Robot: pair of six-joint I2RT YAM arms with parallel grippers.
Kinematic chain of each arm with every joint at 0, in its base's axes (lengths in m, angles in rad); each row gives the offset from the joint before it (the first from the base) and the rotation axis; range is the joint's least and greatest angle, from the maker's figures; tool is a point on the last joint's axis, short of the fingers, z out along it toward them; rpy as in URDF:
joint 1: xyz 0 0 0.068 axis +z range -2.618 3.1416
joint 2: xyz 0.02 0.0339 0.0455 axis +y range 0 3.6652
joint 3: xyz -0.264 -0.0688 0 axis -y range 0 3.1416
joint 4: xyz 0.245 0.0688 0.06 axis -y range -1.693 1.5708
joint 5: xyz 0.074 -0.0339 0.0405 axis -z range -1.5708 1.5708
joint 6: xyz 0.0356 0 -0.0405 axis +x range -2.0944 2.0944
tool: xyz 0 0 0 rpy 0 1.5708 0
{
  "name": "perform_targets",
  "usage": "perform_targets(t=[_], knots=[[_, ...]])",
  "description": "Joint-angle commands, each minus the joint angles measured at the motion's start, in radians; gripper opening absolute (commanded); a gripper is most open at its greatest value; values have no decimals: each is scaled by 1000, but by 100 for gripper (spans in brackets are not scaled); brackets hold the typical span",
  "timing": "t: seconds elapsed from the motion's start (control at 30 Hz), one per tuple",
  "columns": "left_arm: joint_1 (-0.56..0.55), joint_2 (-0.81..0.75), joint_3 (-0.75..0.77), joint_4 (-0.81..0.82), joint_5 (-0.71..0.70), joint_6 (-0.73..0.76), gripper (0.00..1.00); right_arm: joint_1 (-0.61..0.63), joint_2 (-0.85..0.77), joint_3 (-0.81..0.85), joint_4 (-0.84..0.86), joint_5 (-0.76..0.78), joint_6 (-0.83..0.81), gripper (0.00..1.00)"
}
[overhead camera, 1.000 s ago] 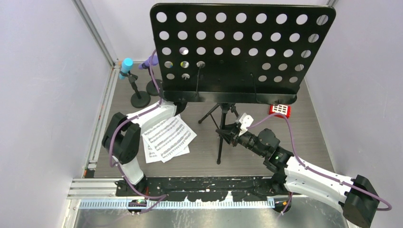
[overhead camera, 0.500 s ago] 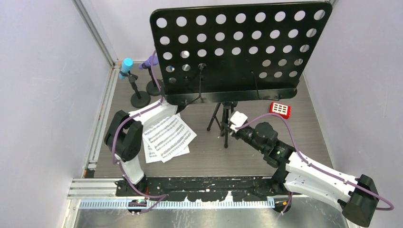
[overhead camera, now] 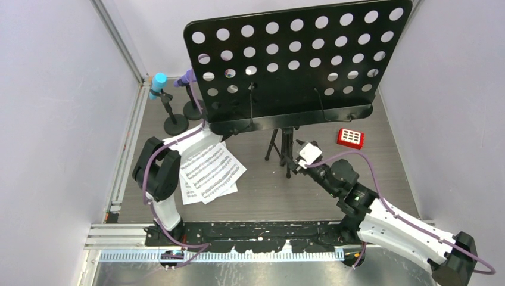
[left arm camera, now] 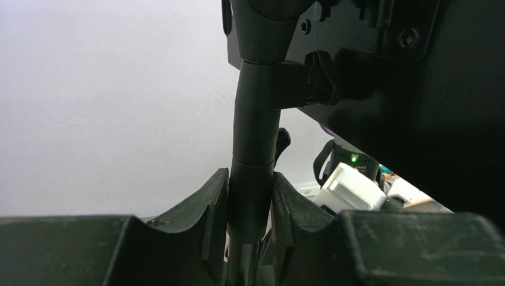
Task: Pack up the instrument practice props
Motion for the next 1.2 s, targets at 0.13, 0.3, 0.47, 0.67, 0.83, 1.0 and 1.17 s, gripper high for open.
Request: perform_targets(t=[0.13, 0.3, 0.47, 0.67, 0.83, 1.0, 1.17], knots=[[-1, 11, 54, 4, -60, -64, 0, 3, -216, -89, 95, 164, 248, 100], [1, 8, 58, 4, -55, -71, 0, 1, -175, -141, 257, 222, 292, 100], [1, 1, 53, 3, -54, -70, 0, 1, 9, -112, 469, 226, 404, 100], [0, 0, 56, 3, -58, -75, 0, 1, 240, -85, 709, 214, 363, 100], [0, -4, 56, 3, -56, -74, 0, 1, 376, -58, 847, 290, 345, 100], [1, -1, 56, 3, -56, -75, 0, 1, 524, -53, 1066, 309, 295, 100], [0, -1, 55, 3, -53, -75, 0, 1, 574, -23, 1082, 316, 285, 93]])
